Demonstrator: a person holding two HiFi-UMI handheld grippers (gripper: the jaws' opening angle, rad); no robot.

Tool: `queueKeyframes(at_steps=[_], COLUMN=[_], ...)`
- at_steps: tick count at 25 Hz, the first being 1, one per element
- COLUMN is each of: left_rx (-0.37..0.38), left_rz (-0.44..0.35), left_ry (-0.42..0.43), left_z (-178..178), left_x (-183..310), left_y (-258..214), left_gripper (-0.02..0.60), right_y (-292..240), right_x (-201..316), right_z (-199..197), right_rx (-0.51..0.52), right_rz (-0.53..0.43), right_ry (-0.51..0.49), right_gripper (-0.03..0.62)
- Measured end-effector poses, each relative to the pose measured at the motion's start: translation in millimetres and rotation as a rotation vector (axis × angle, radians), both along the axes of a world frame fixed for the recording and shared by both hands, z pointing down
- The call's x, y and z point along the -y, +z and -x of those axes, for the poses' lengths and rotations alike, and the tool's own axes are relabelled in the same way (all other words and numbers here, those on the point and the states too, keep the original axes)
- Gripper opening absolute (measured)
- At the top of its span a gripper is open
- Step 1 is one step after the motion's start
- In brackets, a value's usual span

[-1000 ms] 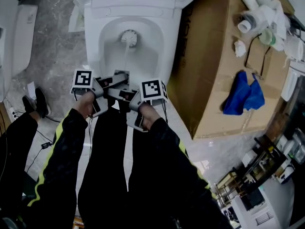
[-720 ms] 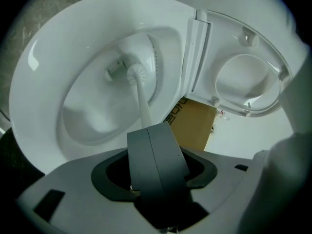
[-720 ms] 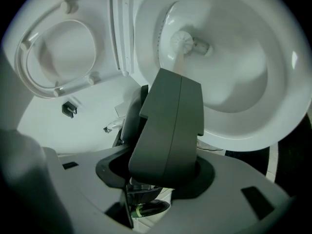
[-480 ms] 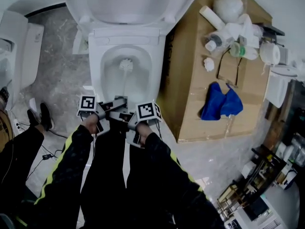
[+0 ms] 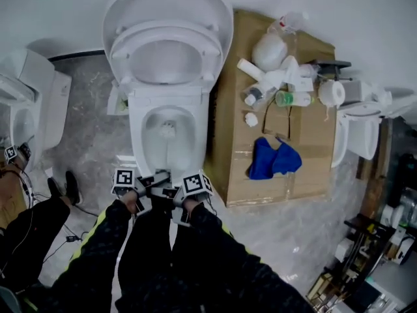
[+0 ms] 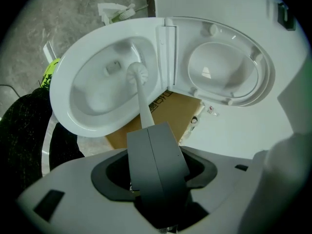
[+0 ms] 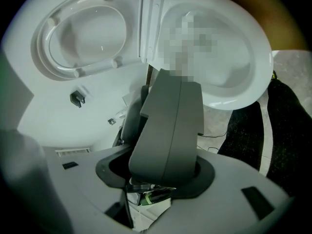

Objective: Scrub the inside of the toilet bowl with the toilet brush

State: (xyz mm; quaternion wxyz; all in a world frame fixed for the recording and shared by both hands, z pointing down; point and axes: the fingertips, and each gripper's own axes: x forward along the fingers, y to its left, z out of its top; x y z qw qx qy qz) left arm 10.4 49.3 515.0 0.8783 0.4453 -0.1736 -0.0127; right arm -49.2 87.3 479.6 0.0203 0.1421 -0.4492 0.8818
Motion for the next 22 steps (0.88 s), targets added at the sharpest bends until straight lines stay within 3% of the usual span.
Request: queueKeyframes(at_steps=[13,22], left_rx=[0.002,0.003], left_rz=[-0.097,-0.145], left_ry=[-0.042,-0.071], left_z=[-18.2,-35.7], left_x=[0.1,-27.4], left_y=[-101.5,-165.0], left_gripper=[0.259,0.259], right_y=[-100.4,-159.2], right_x=[-5.2,-36.4], right_z=[-20.8,-39.9], right_rx=[0.006,0.028], right_rz=[-0.103,-0.158], right_ry=[-0.040,-0.088], right_gripper=[0.209,0.209])
